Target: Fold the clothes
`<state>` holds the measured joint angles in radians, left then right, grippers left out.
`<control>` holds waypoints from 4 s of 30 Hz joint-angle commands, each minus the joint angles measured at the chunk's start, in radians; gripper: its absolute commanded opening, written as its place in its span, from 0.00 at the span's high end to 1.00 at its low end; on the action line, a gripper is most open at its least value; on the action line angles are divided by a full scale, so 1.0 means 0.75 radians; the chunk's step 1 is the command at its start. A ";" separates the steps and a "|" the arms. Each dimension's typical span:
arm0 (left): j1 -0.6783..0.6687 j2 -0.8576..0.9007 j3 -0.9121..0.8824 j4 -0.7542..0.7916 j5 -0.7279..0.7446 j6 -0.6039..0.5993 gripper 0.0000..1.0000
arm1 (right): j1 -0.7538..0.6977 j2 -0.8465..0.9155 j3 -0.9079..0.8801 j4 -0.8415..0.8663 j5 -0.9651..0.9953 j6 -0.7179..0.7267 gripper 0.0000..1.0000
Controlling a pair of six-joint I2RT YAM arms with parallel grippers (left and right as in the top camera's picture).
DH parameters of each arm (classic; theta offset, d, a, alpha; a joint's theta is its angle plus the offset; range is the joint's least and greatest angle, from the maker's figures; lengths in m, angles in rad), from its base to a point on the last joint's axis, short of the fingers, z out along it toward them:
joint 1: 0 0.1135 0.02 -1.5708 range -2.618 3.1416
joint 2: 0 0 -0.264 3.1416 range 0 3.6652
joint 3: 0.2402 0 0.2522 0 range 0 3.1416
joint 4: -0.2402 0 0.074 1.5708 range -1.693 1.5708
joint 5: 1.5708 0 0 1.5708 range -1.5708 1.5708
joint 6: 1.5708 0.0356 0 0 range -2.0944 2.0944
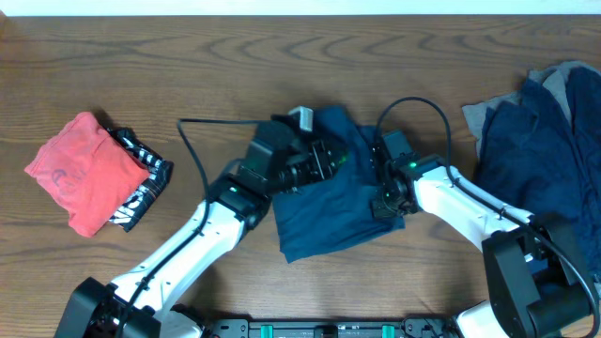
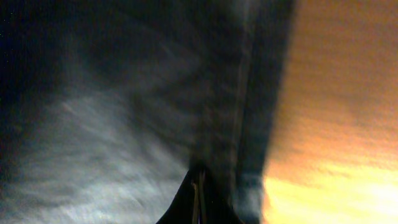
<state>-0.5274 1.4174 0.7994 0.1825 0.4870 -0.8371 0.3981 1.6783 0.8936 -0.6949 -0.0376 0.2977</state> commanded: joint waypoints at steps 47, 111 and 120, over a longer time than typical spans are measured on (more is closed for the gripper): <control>0.259 0.414 0.127 0.042 -0.312 0.304 0.51 | 0.020 -0.161 -0.025 0.069 -0.135 0.232 0.99; 0.141 0.576 0.127 -0.572 -0.301 0.593 0.69 | -0.105 -0.300 -0.271 0.167 0.271 0.529 0.86; 0.142 0.576 0.127 -1.130 -0.126 0.547 0.69 | -0.117 -0.301 -0.262 0.635 0.264 0.129 0.79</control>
<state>-0.4198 1.7760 0.9619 -0.6033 0.3401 -0.4183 0.3313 1.4498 0.6918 -0.2321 0.1387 0.5171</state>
